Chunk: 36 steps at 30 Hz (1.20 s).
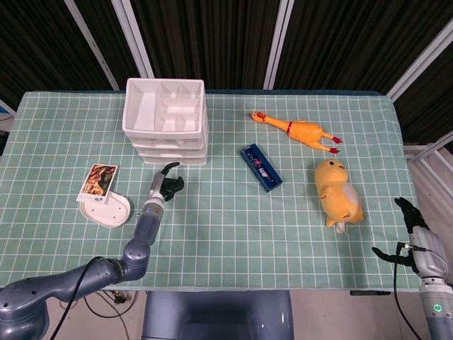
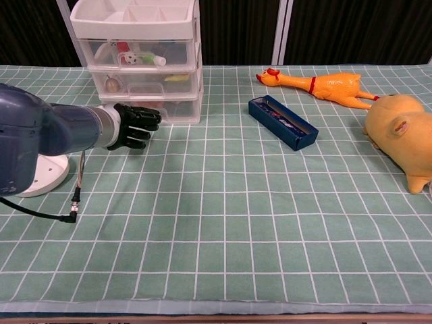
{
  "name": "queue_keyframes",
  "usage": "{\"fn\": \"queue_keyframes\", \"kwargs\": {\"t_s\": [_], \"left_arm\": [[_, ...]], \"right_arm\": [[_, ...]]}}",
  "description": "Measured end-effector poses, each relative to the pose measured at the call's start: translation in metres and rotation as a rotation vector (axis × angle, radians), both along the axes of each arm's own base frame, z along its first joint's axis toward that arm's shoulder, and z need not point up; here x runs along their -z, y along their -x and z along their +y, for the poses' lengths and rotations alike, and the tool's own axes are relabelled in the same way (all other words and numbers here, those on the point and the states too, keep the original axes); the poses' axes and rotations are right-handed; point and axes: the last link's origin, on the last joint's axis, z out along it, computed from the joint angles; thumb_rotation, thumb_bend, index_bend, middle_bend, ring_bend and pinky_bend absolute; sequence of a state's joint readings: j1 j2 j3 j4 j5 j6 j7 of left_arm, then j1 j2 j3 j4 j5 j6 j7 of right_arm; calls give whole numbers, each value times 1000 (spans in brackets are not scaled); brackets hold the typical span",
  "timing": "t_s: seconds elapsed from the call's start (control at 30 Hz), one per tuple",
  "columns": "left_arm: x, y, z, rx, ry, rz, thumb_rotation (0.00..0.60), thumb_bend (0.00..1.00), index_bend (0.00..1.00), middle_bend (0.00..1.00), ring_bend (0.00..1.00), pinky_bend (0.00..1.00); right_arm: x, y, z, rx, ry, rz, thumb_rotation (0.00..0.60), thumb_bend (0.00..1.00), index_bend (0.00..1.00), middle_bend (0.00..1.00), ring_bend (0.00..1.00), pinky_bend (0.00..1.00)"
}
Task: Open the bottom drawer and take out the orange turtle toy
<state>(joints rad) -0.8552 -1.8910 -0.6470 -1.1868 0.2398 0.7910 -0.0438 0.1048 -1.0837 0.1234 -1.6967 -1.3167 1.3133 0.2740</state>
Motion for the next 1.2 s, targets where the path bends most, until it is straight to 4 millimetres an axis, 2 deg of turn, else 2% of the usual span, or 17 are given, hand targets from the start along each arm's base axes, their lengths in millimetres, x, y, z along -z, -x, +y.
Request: {"fn": "queue_keyframes", "kwargs": {"t_s": [0.8, 1.2], "left_arm": [[18, 1, 14, -61, 3, -75, 600, 623, 177, 908, 960, 1000], [24, -3, 21, -54, 12, -104, 600, 623, 234, 909, 960, 1000]], "right_arm": [[0, 0, 0, 13, -5, -18, 600, 131, 0, 0, 0, 185], [0, 0, -1, 17, -6, -21, 600, 130, 0, 0, 0, 185]]}}
